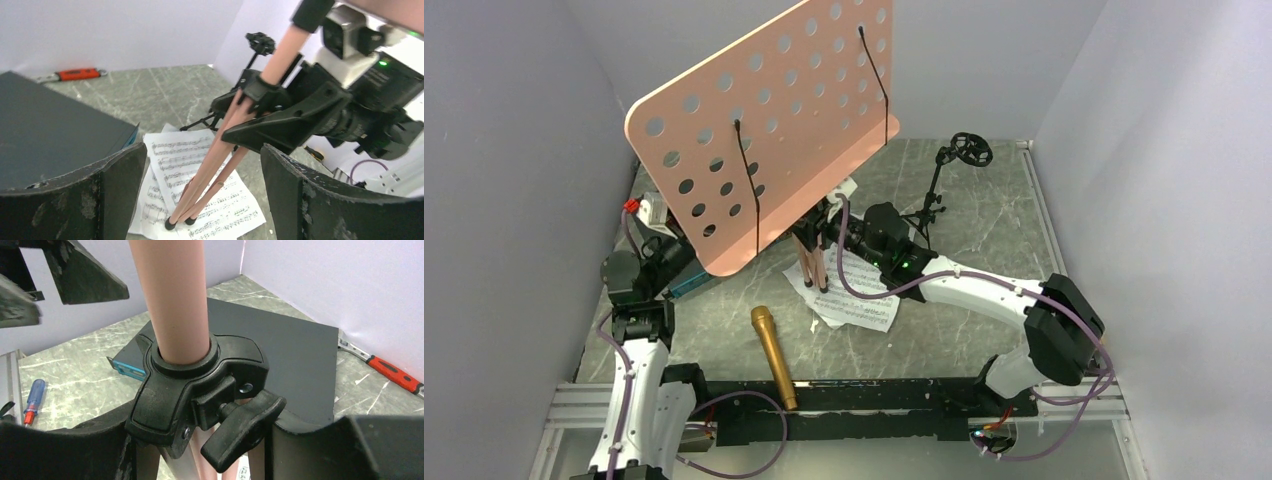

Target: Set up the instrument practice props

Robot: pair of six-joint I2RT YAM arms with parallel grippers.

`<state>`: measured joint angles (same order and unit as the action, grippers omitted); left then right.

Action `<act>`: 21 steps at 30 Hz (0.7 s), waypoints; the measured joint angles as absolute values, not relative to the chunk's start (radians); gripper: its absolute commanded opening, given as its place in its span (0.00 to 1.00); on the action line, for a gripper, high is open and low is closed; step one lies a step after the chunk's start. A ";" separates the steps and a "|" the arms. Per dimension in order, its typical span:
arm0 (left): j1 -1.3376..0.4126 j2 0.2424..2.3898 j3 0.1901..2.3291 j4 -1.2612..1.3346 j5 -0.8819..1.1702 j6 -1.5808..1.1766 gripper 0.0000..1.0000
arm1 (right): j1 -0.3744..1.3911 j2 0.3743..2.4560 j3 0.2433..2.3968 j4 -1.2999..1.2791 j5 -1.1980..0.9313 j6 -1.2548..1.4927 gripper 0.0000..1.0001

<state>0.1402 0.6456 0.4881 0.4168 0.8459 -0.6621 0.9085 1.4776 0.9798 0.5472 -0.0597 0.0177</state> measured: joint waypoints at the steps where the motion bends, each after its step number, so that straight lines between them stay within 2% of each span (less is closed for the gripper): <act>1: 0.134 0.648 0.488 0.448 0.856 -0.668 0.89 | 0.909 1.477 0.978 0.548 -0.060 0.018 0.00; 5: 0.097 0.675 0.489 0.565 0.887 -0.675 0.86 | 0.909 1.471 0.967 0.559 -0.060 0.018 0.00; 11: -0.014 0.772 0.556 0.632 0.891 -0.648 0.75 | 0.909 1.466 0.954 0.574 -0.060 0.022 0.00; 21: -0.155 1.022 0.771 0.646 0.867 -0.628 0.71 | 0.909 1.464 0.952 0.575 -0.060 0.030 0.00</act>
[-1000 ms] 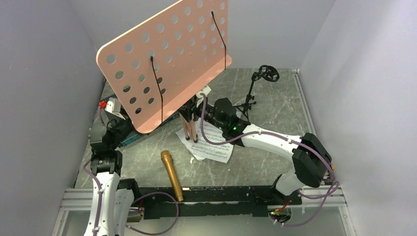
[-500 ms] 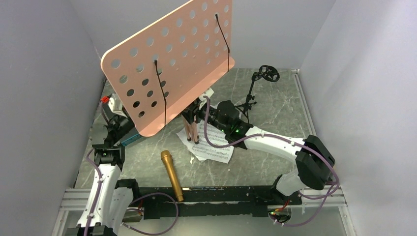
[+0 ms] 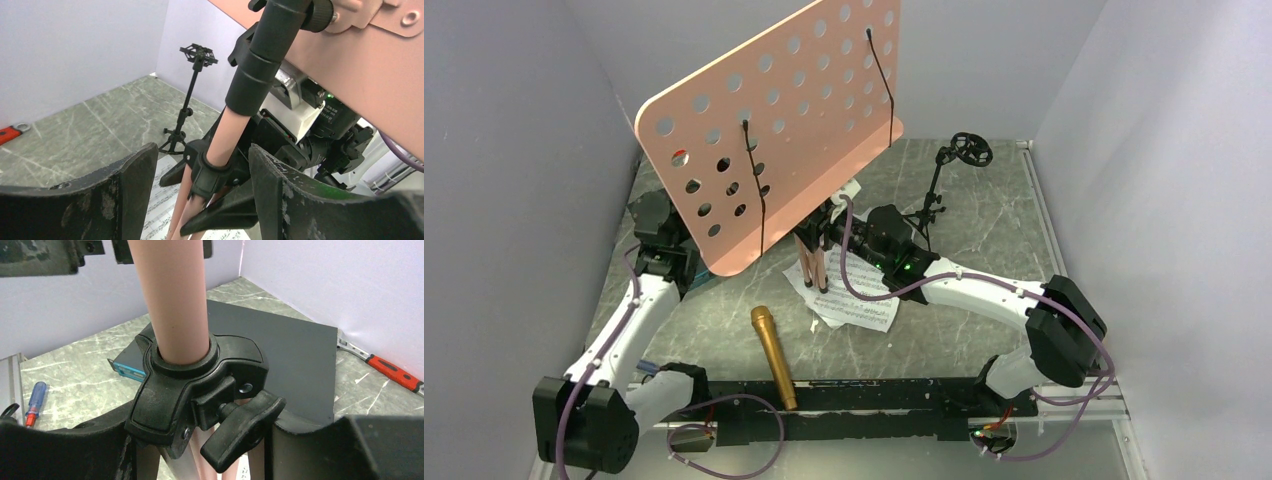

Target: Set up the instrument practice props

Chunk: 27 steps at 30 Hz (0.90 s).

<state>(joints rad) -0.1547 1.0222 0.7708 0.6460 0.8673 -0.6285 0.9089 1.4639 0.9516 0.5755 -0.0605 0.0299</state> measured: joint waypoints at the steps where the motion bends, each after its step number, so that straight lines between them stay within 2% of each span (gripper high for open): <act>1: -0.168 1.038 0.783 0.645 0.867 -0.627 0.71 | 0.909 1.464 0.952 0.575 -0.060 0.030 0.00; 7: -0.257 1.088 0.827 0.632 0.859 -0.575 0.69 | 0.909 1.464 0.952 0.575 -0.062 0.034 0.00; 14: -0.315 1.133 0.875 0.607 0.838 -0.516 0.60 | 0.909 1.464 0.952 0.575 -0.069 0.035 0.00; 21: -0.327 1.198 0.899 0.652 0.839 -0.537 0.38 | 0.905 1.464 0.952 0.575 -0.068 0.045 0.00; 27: -0.338 1.207 0.905 0.677 0.853 -0.502 0.04 | 0.902 1.464 0.952 0.570 -0.056 0.063 0.00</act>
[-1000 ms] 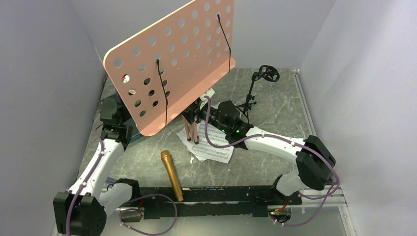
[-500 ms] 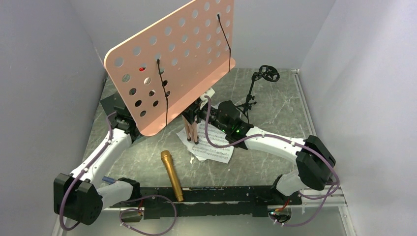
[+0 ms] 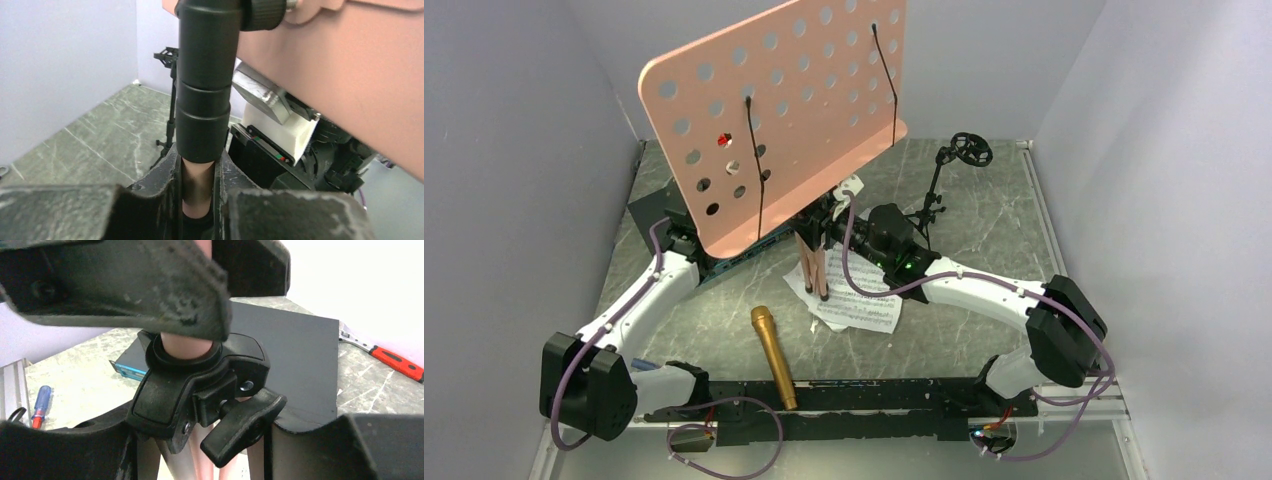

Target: Set up the instrument practice props

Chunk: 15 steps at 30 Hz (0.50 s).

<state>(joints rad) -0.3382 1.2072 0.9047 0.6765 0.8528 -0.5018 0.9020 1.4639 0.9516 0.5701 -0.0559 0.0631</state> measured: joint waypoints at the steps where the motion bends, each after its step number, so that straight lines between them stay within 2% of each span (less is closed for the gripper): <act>1: -0.339 1.207 0.905 0.677 0.855 -0.480 0.03 | 0.902 1.464 0.952 0.568 -0.057 0.069 0.00; 10: -0.351 1.177 0.909 0.598 0.812 -0.422 0.03 | 0.905 1.464 0.952 0.562 -0.060 0.083 0.00; 15: -0.362 1.161 0.907 0.564 0.780 -0.392 0.03 | 0.906 1.464 0.952 0.561 -0.060 0.083 0.09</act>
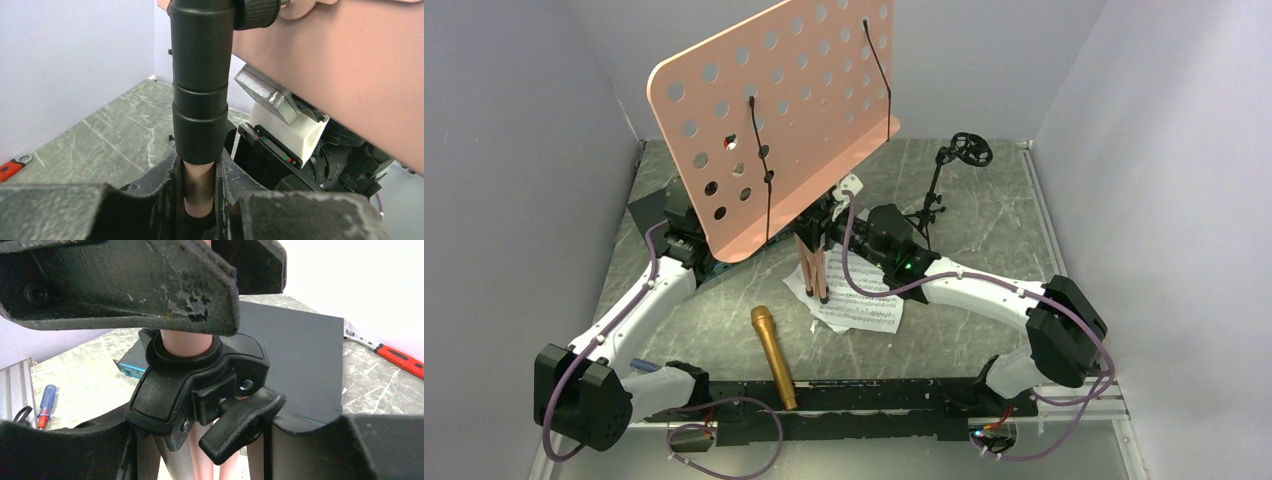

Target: Set up the instrument practice props

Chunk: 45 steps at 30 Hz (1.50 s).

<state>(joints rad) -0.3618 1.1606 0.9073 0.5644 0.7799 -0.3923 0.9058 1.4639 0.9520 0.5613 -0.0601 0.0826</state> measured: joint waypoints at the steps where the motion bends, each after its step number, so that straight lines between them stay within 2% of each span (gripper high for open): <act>1: -0.364 1.158 0.907 0.559 0.776 -0.386 0.03 | 0.906 1.464 0.952 0.561 -0.060 0.083 0.11; 5: -0.371 1.153 0.907 0.548 0.760 -0.371 0.03 | 0.906 1.462 0.953 0.558 -0.059 0.083 0.18; 16: -0.401 1.130 0.907 0.506 0.734 -0.321 0.03 | 0.910 1.433 0.952 0.506 -0.057 0.089 0.70; 21: -0.418 1.130 0.907 0.505 0.725 -0.307 0.03 | 0.915 1.403 0.931 0.479 -0.050 0.091 0.89; 24: -0.432 1.130 0.907 0.506 0.725 -0.297 0.03 | 0.915 1.366 0.898 0.461 -0.029 0.103 0.93; 31: -0.452 1.130 0.907 0.505 0.725 -0.275 0.03 | 0.915 1.287 0.841 0.400 0.023 0.143 0.92; 33: -0.455 1.129 0.907 0.505 0.725 -0.273 0.03 | 0.916 1.280 0.835 0.386 0.027 0.159 0.86; 37: -0.459 1.128 0.907 0.503 0.723 -0.271 0.03 | 0.920 1.280 0.817 0.362 0.027 0.181 0.67; 41: -0.461 1.128 0.907 0.503 0.717 -0.271 0.03 | 0.926 1.285 0.804 0.337 0.027 0.200 0.52; 45: -0.463 1.127 0.907 0.502 0.713 -0.270 0.02 | 0.931 1.294 0.804 0.336 0.029 0.202 0.49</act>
<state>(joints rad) -0.4625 1.1275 0.9073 0.5018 0.7128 -0.2703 0.9314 1.2938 0.8043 0.3363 0.0288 0.2024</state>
